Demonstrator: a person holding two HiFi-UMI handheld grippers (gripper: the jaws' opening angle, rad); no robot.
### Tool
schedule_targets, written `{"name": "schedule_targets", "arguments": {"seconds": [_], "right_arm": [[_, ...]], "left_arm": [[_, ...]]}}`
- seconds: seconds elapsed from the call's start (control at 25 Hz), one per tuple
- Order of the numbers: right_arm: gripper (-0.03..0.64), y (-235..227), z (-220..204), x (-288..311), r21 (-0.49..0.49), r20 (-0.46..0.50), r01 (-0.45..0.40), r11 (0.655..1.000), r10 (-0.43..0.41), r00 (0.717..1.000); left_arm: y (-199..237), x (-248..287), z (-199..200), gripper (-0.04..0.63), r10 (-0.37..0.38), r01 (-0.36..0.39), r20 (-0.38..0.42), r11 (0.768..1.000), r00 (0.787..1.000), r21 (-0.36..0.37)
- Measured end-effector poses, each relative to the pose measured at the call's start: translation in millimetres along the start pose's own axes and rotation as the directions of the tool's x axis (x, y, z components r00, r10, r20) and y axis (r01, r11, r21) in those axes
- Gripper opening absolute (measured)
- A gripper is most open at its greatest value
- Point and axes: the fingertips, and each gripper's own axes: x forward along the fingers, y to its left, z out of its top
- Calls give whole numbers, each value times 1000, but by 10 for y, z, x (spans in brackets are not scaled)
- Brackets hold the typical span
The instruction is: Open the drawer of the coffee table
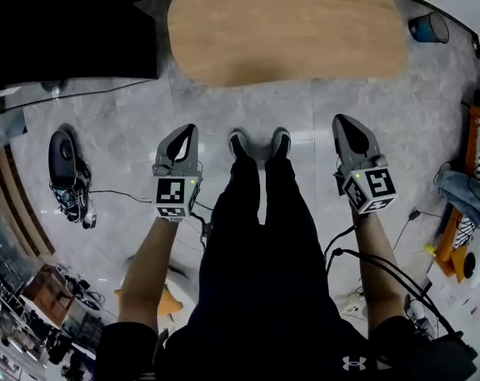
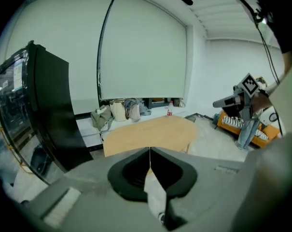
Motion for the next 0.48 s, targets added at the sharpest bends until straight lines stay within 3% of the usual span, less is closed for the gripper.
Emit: {"name": "schedule_targets", "arguments": {"seconds": [0.12, 0.24, 0.48], "right_arm": [[0, -194, -499, 300, 87, -32, -29, 996, 32, 999], [2, -379, -990, 621, 164, -53, -58, 985, 67, 996], [2, -714, -1825, 1077, 131, -63, -102, 986, 111, 992]], "left_arm": [[13, 311, -406, 70, 15, -13, -77, 999, 997, 30], [-16, 653, -818, 84, 4, 3, -139, 999, 990, 50], [-5, 1334, -1556, 109, -8, 33, -213, 993, 977, 114]]}}
